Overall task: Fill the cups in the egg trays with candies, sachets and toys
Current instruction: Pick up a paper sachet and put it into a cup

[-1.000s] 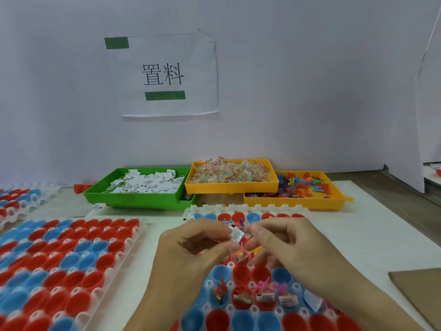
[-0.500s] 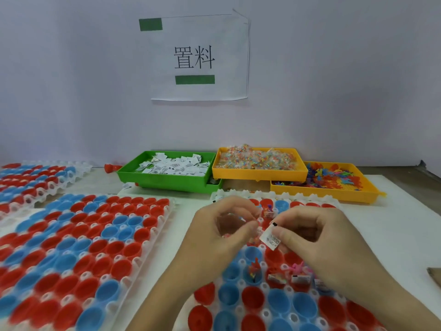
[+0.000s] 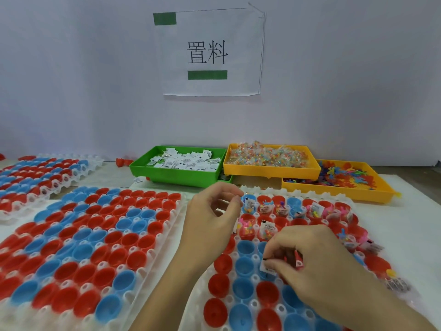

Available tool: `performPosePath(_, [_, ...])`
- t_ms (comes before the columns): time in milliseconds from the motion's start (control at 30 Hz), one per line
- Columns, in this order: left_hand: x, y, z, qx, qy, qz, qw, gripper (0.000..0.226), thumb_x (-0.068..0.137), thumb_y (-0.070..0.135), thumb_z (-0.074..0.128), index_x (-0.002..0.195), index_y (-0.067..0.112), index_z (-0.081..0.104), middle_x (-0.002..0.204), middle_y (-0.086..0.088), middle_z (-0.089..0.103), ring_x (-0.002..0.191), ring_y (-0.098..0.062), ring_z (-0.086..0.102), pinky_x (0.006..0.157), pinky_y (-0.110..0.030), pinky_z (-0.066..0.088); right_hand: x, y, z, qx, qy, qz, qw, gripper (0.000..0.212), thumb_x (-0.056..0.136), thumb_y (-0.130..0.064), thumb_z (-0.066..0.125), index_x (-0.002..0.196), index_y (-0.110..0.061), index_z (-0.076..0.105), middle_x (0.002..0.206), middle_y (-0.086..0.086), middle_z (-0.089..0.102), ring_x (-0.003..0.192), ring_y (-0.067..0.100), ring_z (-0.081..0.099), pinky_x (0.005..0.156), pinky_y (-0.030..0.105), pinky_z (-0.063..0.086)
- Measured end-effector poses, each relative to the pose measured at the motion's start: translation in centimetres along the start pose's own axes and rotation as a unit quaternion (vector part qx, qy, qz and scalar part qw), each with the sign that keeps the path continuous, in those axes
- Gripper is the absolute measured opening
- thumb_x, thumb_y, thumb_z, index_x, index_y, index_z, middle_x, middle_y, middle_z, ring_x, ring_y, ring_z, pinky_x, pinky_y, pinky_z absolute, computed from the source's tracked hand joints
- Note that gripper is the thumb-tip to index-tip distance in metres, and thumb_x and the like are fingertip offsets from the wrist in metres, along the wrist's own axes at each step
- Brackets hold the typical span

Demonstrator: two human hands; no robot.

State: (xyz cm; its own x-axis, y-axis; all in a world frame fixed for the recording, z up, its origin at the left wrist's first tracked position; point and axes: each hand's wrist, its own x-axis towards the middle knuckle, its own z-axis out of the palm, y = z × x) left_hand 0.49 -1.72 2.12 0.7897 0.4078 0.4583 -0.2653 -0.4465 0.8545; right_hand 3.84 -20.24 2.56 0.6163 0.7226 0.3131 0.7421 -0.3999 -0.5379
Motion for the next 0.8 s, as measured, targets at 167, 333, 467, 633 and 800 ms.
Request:
performPosePath(167, [0.0, 0.0, 0.0, 0.0, 0.0, 0.0, 1.0, 0.02, 0.092, 0.007, 0.062, 0.086, 0.024, 0.07, 0.076, 0.003, 0.069, 0.073, -0.017, 0.067, 0.069, -0.033, 0.058, 0.1, 0.1, 0.4, -0.011, -0.006, -0.006, 1.0, 0.017, 0.083, -0.016, 0.079, 0.079, -0.031, 0.072, 0.072, -0.022, 0.062, 0.086, -0.001, 0.06, 0.07, 0.013, 0.049])
performPosePath(333, [0.1, 0.0, 0.0, 0.0, -0.002, 0.0, 1.0, 0.021, 0.092, 0.007, 0.063, 0.087, 0.026, 0.07, 0.077, 0.003, 0.07, 0.074, -0.018, 0.068, 0.069, -0.038, 0.059, 0.1, -0.2, 0.5, -0.013, -0.009, -0.023, 1.0, 0.019, 0.083, -0.014, 0.079, 0.078, -0.032, 0.071, 0.07, -0.023, 0.062, 0.085, -0.001, 0.06, 0.066, 0.011, 0.048])
performPosePath(467, [0.1, 0.0, 0.0, -0.001, -0.002, 0.0, 1.0, 0.023, 0.092, 0.007, 0.063, 0.085, 0.027, 0.07, 0.077, 0.003, 0.07, 0.072, -0.018, 0.068, 0.068, -0.04, 0.059, 0.0, -0.1, 0.6, -0.009, -0.015, -0.022, 1.0, 0.019, 0.082, -0.015, 0.079, 0.075, -0.031, 0.072, 0.071, -0.025, 0.063, 0.086, -0.004, 0.06, 0.068, 0.009, 0.046])
performPosePath(633, [0.0, 0.1, 0.0, 0.0, -0.006, -0.006, 1.0, 0.022, 0.091, 0.006, 0.063, 0.084, 0.026, 0.071, 0.077, 0.003, 0.07, 0.072, -0.019, 0.067, 0.068, -0.04, 0.058, 0.0, 0.5, 0.9, -0.013, -0.026, 0.006, 1.0, 0.017, 0.083, -0.027, 0.078, 0.072, -0.035, 0.069, 0.101, -0.034, 0.053, 0.099, -0.009, 0.052, 0.078, 0.008, 0.044])
performPosePath(800, [0.0, 0.0, -0.1, 0.005, -0.013, -0.005, 1.0, 0.019, 0.09, 0.007, 0.066, 0.085, 0.024, 0.071, 0.078, 0.006, 0.07, 0.073, -0.014, 0.067, 0.065, -0.027, 0.057, 0.1, 0.8, 1.1, -0.041, -0.037, 0.042, 0.998, 0.01, 0.081, -0.041, 0.078, 0.079, -0.037, 0.069, 0.101, -0.033, 0.05, 0.1, -0.01, 0.045, 0.082, 0.019, 0.044])
